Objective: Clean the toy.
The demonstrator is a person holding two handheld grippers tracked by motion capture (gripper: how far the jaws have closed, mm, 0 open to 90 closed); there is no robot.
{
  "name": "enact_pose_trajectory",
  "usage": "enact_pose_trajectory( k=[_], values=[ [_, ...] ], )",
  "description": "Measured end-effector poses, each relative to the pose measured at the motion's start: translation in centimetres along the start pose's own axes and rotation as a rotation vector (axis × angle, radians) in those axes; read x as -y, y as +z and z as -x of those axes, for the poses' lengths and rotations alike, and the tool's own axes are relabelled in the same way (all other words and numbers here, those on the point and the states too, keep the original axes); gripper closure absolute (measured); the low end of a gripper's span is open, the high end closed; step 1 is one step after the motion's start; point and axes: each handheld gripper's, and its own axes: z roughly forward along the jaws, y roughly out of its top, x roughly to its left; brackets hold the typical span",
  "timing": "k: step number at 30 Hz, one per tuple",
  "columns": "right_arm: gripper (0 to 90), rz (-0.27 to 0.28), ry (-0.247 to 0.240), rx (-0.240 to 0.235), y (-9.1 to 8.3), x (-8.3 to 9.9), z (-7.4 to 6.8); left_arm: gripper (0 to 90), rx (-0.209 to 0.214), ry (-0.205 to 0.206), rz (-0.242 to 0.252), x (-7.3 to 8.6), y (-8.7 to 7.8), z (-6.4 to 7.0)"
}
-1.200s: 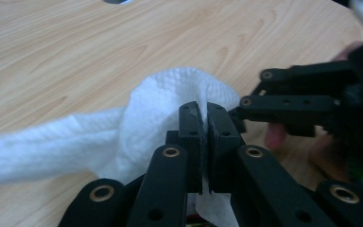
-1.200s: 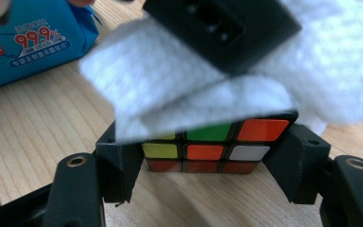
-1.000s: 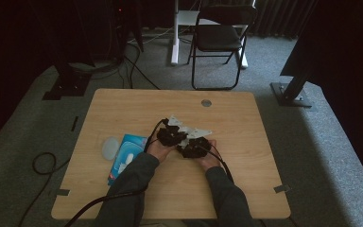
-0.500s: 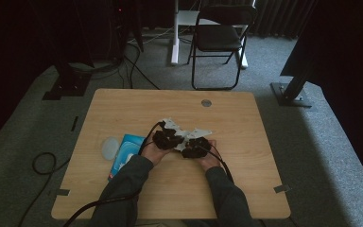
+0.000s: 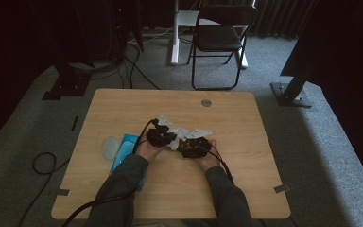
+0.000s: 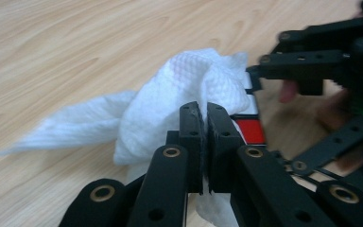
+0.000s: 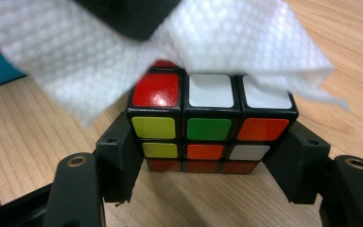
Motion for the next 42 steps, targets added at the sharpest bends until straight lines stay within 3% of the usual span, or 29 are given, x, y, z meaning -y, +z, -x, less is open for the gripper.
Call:
enact_pose_trajectory(
  k=[6,9,11,16,21,26,31,35,38,42],
  values=[
    [34.1,-0.001,0.000,0.000,0.0,0.0,0.0,87.3,-0.045,-0.065,-0.002,-0.2,0.1,-0.7],
    [34.1,-0.001,-0.001,0.001,0.0,0.0,0.0,87.4,-0.103,-0.093,-0.030,-0.3,0.5,-0.9],
    [34.1,-0.002,0.000,-0.002,0.0,0.0,0.0,87.4,-0.113,-0.094,-0.045,-0.4,0.7,-0.8],
    [33.7,-0.003,-0.002,-0.020,-0.1,0.1,0.2,87.4,-0.089,-0.090,-0.051,-0.4,0.7,-0.8],
    [30.2,-0.017,0.021,-0.030,-0.3,0.3,0.7,87.4,-0.046,-0.035,-0.056,-0.4,0.8,-0.1],
    [28.6,-0.024,0.016,-0.019,-0.3,0.3,0.8,87.3,-0.054,-0.019,-0.044,-0.3,0.7,0.6],
    [33.9,-0.024,-0.002,-0.010,-0.4,0.4,0.8,87.1,-0.041,-0.019,0.011,-0.6,0.1,1.1],
    [34.0,-0.023,-0.005,-0.007,-0.4,0.4,0.9,86.9,-0.026,0.024,-0.013,-0.7,0.6,1.9],
    [34.0,-0.025,-0.007,-0.008,-0.4,0.4,0.8,86.8,-0.025,0.003,-0.003,-0.6,0.7,1.8],
    [33.5,-0.025,-0.003,-0.014,-0.6,0.5,0.9,85.8,-0.061,-0.037,0.020,-0.8,0.3,1.2]
  ],
)
